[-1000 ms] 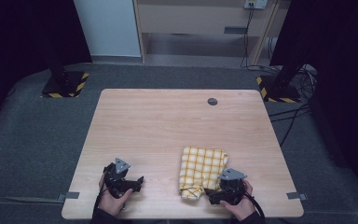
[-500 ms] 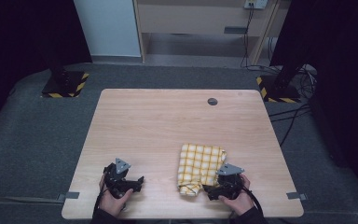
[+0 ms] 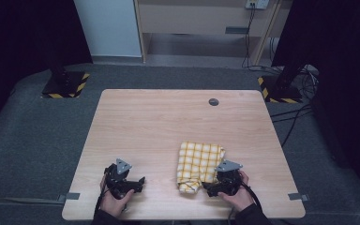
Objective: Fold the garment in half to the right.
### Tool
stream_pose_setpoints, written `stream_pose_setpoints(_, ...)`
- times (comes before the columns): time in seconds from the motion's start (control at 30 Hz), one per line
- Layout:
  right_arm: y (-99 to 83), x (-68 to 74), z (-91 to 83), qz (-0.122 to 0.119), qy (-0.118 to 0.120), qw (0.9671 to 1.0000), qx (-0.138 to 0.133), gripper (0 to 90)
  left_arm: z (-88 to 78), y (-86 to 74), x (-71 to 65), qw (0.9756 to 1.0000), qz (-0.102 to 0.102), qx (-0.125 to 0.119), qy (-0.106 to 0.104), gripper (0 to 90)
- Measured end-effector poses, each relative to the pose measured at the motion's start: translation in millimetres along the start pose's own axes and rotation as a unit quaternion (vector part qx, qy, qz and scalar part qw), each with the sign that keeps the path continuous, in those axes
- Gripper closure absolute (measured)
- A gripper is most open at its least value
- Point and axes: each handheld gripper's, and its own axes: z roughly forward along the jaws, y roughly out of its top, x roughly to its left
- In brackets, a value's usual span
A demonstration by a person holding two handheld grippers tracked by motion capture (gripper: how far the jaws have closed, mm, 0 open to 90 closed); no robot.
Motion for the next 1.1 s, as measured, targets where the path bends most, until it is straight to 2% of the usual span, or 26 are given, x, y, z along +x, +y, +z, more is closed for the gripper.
stream_pose_setpoints(0.53,12.1,-6.3,12.4,-0.007,0.006,1.0,0.0,0.1,0.0,0.0,0.0,1.0,0.0,0.0,0.0,0.0)
stream_pose_setpoints(1.1,24.5,-10.7,25.1,-0.005,0.004,1.0,0.0,0.1,0.0,0.0,0.0,1.0,0.0,0.0,0.0,0.0)
